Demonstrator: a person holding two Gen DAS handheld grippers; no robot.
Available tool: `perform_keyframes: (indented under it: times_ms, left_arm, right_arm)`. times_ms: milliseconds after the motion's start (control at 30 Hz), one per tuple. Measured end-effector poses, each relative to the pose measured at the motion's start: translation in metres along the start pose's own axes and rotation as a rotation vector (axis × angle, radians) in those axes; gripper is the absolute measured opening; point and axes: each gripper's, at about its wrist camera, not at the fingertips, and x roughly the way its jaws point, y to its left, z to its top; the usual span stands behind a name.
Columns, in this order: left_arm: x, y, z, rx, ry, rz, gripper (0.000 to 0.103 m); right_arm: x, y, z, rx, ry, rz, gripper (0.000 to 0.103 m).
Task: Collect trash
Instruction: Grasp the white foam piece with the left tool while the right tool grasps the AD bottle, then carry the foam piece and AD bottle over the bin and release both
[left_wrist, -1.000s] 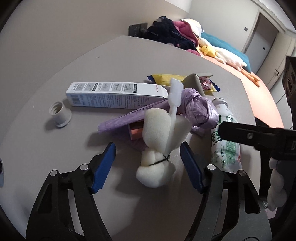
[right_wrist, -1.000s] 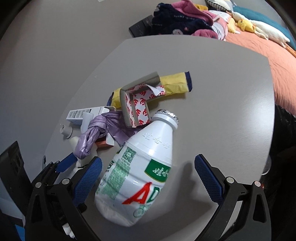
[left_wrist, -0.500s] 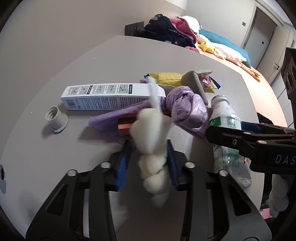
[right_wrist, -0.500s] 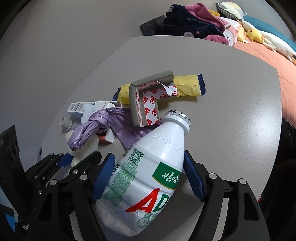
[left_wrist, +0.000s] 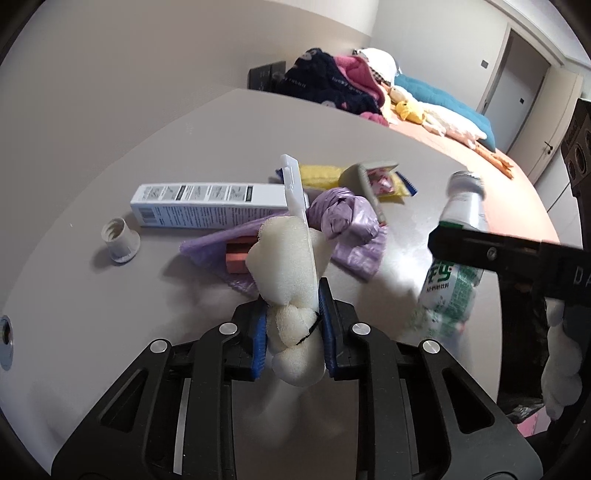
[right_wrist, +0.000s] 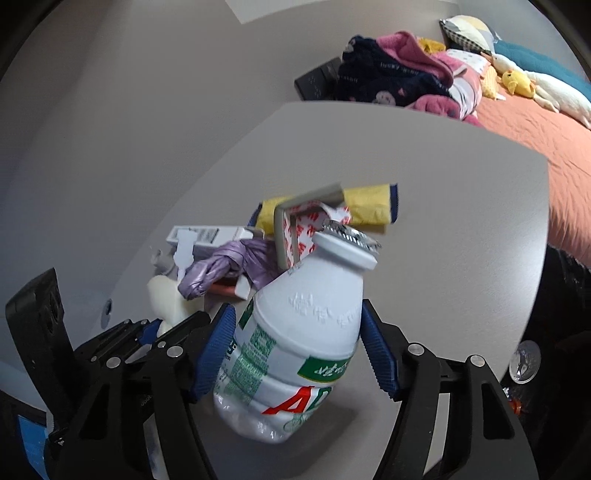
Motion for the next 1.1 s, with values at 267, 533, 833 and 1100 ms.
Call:
perform_keyframes:
  times_ms: [267,533,833,1100]
  left_arm:
    - [-0.02,-0.023,0.009,0.026,-0.043,-0.002,0.023]
    - [-0.039,-0.061,0.022,0.058,-0.084,-0.024,0.023]
    - [-0.041,-0.111,0.031,0.124,-0.096,-0.071,0.023]
    - [-0.034,-0.153,0.041,0.182,-0.101,-0.129,0.023]
  right_arm:
    - [-0.04,-0.01,0.007,-0.002,-0.08,0.02,0.068]
    - [-0.085,-0.029,0.008,0.004,-0.156,0.024,0.068]
    - [-0.124,-0.068,0.003,0.045,-0.212,0.0,0.068]
    - [-0.159,-0.103,-0.005,0.088,-0.264,-0.043,0.068]
